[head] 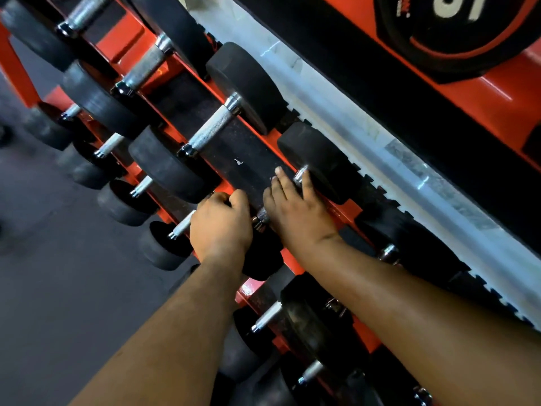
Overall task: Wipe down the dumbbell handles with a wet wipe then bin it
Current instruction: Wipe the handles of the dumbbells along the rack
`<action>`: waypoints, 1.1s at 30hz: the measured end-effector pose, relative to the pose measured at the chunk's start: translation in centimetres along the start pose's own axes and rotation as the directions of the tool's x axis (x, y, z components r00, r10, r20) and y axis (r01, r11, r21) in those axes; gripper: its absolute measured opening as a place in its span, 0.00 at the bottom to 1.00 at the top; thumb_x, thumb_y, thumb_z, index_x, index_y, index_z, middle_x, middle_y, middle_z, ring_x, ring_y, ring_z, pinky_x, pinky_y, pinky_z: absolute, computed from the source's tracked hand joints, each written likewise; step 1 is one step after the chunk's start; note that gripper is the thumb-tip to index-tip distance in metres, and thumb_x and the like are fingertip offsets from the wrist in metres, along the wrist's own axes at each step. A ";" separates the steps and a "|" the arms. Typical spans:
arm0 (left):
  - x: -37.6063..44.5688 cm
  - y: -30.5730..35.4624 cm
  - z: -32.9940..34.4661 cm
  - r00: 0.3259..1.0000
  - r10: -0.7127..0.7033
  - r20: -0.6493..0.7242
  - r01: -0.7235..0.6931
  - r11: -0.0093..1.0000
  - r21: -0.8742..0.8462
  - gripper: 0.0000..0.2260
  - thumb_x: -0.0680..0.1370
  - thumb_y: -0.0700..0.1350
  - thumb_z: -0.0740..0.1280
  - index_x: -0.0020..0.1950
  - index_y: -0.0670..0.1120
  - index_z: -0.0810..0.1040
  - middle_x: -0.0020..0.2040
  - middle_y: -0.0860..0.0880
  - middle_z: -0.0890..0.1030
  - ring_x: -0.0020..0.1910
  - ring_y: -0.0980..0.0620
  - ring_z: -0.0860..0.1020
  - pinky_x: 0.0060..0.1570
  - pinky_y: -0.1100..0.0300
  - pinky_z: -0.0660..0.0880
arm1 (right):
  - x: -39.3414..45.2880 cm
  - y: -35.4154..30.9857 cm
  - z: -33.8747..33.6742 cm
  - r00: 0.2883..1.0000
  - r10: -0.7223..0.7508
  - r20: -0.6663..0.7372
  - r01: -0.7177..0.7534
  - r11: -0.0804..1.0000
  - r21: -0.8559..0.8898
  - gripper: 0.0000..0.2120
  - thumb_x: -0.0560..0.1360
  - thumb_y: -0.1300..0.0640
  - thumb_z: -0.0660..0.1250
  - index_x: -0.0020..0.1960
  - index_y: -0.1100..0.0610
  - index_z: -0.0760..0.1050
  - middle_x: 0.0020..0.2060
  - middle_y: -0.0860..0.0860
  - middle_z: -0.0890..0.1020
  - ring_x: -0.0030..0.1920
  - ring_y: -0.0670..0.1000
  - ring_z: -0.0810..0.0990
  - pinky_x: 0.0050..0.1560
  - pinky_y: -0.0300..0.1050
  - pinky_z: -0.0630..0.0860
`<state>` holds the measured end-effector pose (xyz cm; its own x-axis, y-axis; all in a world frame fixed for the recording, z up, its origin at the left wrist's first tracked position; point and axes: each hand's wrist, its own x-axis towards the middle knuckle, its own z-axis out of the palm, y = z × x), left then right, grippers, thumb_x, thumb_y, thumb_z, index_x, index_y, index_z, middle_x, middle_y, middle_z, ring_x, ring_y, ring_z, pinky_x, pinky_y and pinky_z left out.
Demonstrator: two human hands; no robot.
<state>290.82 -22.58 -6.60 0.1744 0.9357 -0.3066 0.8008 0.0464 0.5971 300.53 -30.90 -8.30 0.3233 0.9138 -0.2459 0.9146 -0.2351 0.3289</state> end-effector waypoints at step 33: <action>3.7 -3.8 -4.4 0.970 0.106 0.218 -0.055 0.972 -0.228 0.14 0.79 0.60 0.63 0.53 0.52 0.80 0.52 0.52 0.82 0.55 0.48 0.79 0.56 0.51 0.75 | -2.1 -4.3 -5.8 0.683 0.583 0.440 -0.093 -0.528 0.844 0.18 0.82 0.67 0.60 0.57 0.47 0.81 0.55 0.43 0.84 0.58 0.48 0.82 0.56 0.48 0.81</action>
<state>285.91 -17.69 -6.70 0.3796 0.8363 -0.3957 0.6382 0.0730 0.7664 294.53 -29.87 -3.93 0.8611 0.3407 -0.3773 -0.3080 -0.2409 -0.9204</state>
